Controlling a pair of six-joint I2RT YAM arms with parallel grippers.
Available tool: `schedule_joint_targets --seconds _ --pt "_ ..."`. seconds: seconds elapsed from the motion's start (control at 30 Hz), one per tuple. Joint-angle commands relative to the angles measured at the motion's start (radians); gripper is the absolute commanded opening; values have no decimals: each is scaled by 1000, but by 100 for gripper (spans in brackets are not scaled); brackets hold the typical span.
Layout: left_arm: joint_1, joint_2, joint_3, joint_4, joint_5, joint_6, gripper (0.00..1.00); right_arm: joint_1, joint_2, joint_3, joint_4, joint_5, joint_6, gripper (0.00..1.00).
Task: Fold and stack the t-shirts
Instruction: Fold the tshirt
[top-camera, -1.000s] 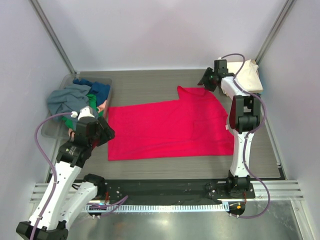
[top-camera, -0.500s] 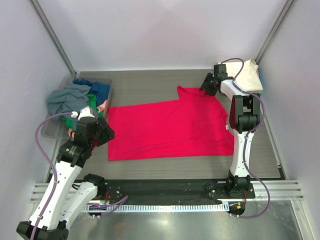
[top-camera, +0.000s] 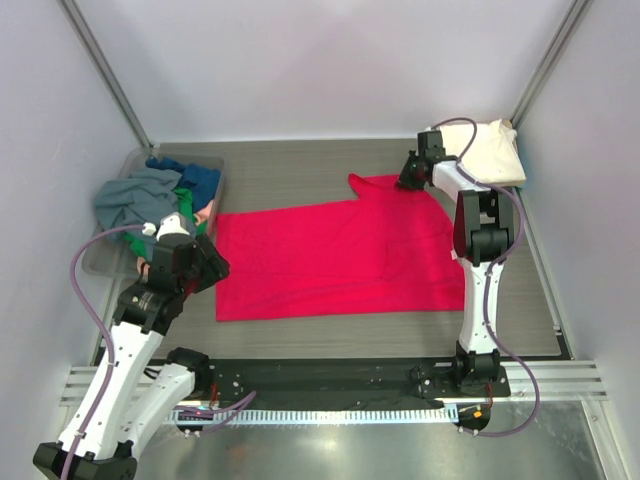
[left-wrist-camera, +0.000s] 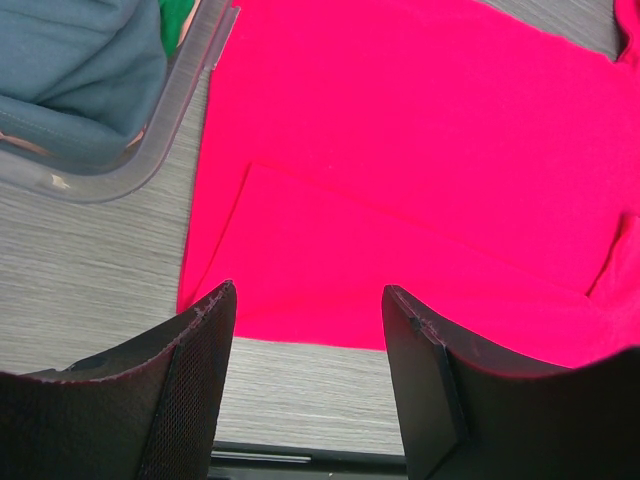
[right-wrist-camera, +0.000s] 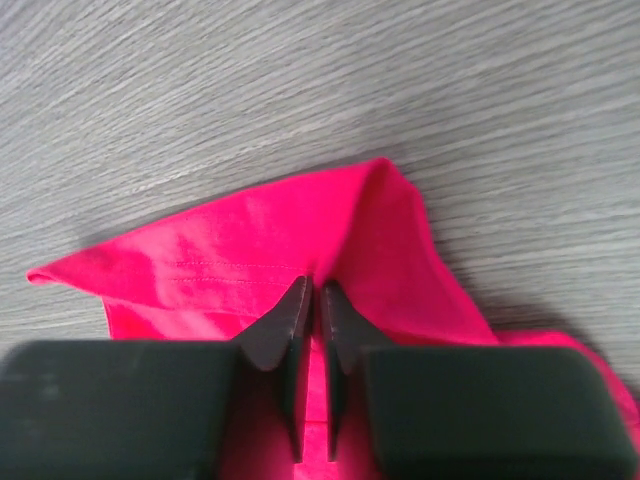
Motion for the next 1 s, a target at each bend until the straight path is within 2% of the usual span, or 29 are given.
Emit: schedule_joint_targets --seconds 0.0,0.13,0.3,0.4,0.6,0.87,0.97 --pt "9 -3 -2 38 11 11 61 7 -13 29 25 3 -13 9" --pt "9 2 -3 38 11 11 61 7 -59 45 11 9 -29 2" --pt "9 20 0 34 11 11 60 7 -163 62 -42 -28 -50 1" --pt "9 15 1 28 8 10 60 7 -283 -4 -61 -44 -70 1" --pt "10 -14 -3 29 -8 5 59 6 -533 -234 -99 -67 -101 1" --pt "9 -2 -3 29 -14 2 59 6 -921 -697 -108 -100 -70 1" --pt "10 37 -5 48 -23 -7 59 7 -1077 -851 -99 -58 -50 1"
